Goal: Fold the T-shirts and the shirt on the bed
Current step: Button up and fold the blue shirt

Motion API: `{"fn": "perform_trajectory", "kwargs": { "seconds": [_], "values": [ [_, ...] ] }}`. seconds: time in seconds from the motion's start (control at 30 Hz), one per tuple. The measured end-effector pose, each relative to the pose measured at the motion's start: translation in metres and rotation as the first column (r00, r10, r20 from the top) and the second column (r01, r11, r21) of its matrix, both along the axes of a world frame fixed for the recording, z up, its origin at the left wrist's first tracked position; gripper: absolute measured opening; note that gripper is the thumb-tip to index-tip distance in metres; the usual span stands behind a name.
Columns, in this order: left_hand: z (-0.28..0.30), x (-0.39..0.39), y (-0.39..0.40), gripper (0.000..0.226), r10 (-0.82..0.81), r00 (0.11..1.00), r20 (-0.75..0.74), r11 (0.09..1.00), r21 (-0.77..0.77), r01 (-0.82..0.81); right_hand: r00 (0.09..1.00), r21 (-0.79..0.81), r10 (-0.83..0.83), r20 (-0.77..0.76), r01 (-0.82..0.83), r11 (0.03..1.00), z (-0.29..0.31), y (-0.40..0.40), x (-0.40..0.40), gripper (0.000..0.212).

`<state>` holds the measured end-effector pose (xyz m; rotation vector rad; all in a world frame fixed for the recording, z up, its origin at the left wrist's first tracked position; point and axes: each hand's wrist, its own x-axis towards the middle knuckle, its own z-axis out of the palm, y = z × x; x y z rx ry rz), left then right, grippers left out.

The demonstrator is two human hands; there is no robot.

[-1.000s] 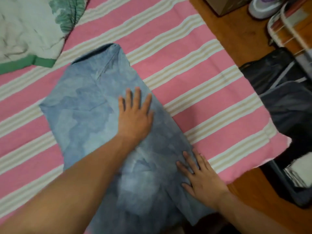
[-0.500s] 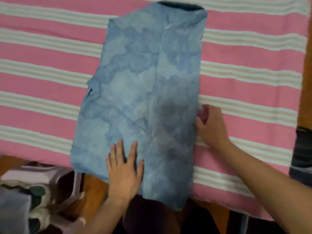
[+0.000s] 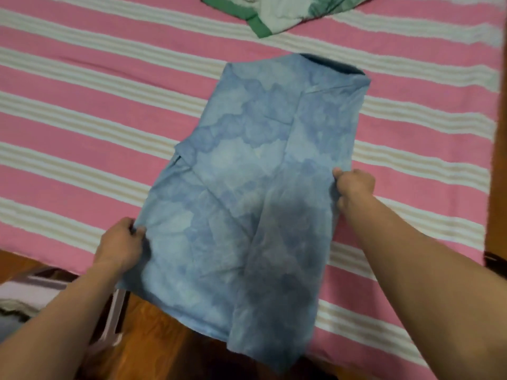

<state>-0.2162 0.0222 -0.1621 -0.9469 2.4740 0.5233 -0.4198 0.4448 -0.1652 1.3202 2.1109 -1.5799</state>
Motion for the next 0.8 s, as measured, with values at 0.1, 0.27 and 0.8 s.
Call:
{"fn": "perform_trajectory", "kwargs": {
  "seconds": [0.1, 0.27, 0.8],
  "values": [
    [0.019, -0.069, -0.009, 0.017, -0.136, 0.99, -0.048, 0.989, -0.062, 0.133, 0.985, -0.028, -0.172, 0.01, 0.172, 0.985, 0.013, 0.018, 0.029, 0.016],
    [0.029, -0.239, 0.019, 0.015, -0.545, 0.811, -0.211, 0.804, -0.407, 0.434, 0.863, -0.159, -0.487, 0.136, 0.504, 0.849, 0.015, 0.035, 0.122, 0.008],
    [0.001, 0.074, 0.088, 0.026, 0.867, 0.316, 0.385, 0.011, 0.619, -0.785, 0.728, -0.308, -0.665, 0.165, 0.679, 0.666, 0.0, 0.061, 0.203, 0.035]
  ]
}}
